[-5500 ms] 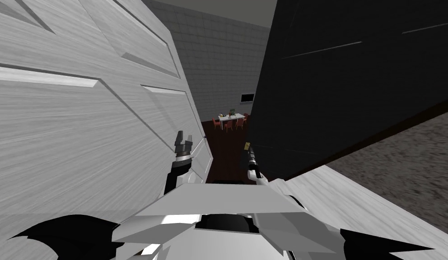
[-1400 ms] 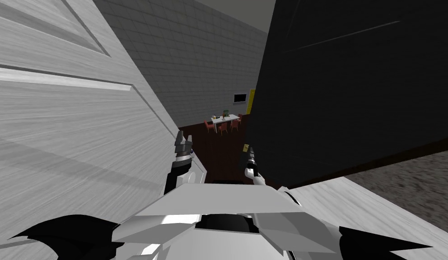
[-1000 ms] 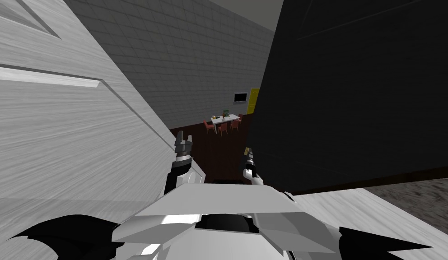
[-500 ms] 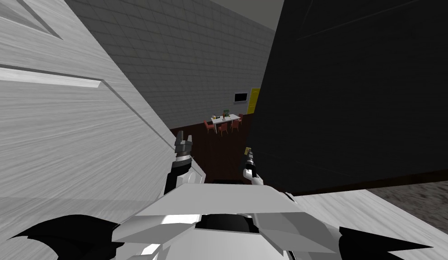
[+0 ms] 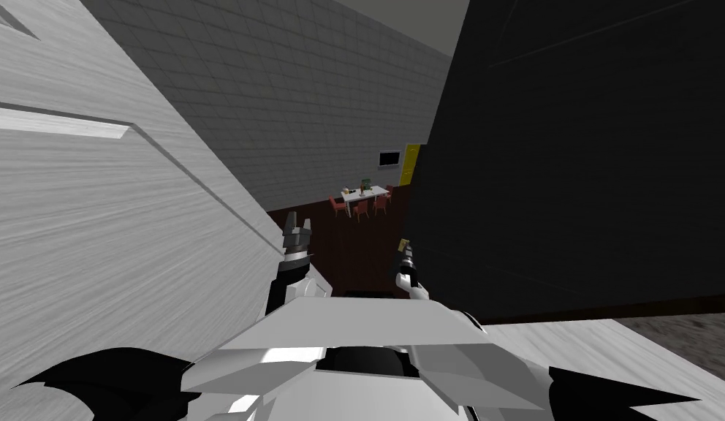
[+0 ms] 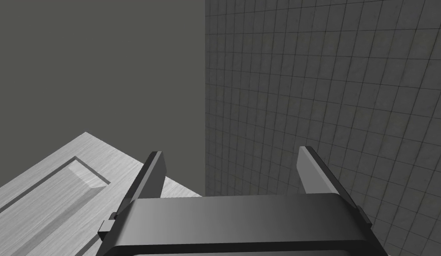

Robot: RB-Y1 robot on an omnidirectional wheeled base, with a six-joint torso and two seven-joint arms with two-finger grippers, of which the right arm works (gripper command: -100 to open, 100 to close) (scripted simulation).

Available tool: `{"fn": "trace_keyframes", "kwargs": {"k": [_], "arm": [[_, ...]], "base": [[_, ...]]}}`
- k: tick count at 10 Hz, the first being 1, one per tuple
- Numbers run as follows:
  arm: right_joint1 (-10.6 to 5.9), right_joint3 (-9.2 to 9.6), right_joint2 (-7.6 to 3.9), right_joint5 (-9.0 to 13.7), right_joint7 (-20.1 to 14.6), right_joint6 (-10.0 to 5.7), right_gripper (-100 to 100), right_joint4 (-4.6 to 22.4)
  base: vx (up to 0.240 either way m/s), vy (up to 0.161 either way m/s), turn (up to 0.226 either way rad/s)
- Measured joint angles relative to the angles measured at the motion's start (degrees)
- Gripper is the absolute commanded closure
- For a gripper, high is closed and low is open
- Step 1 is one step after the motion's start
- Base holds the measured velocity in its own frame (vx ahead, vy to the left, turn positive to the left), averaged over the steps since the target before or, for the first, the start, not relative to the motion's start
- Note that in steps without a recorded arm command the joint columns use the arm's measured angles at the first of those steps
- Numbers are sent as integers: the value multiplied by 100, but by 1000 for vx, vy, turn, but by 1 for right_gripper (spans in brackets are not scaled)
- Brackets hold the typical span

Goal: Push the door open

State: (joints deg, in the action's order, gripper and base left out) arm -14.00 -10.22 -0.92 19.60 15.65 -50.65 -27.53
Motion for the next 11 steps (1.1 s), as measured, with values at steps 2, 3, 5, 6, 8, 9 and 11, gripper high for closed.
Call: {"fn": "trace_keyframes", "kwargs": {"k": [2, 3, 5, 6, 8, 9, 11], "arm": [[151, -80, -13, 65, 87, 46, 100, -304], [138, -119, -38, 94, 113, 77, 100, -350], [-21, -197, -76, 161, 106, -33, 100, -108], [-46, -240, -94, 202, 109, -52, 100, -10], [-91, -328, -108, 271, 120, -138, 100, 111], [-102, -345, -121, 282, 126, -150, 100, 90], [-22, -399, -63, 329, 181, -63, 100, -80]], "base": [[175, 14, -42], [48, -4, 7], [139, 17, -46], [187, 31, -62], [90, 10, -20], [-2, -11, 17], [139, 31, -65]]}}
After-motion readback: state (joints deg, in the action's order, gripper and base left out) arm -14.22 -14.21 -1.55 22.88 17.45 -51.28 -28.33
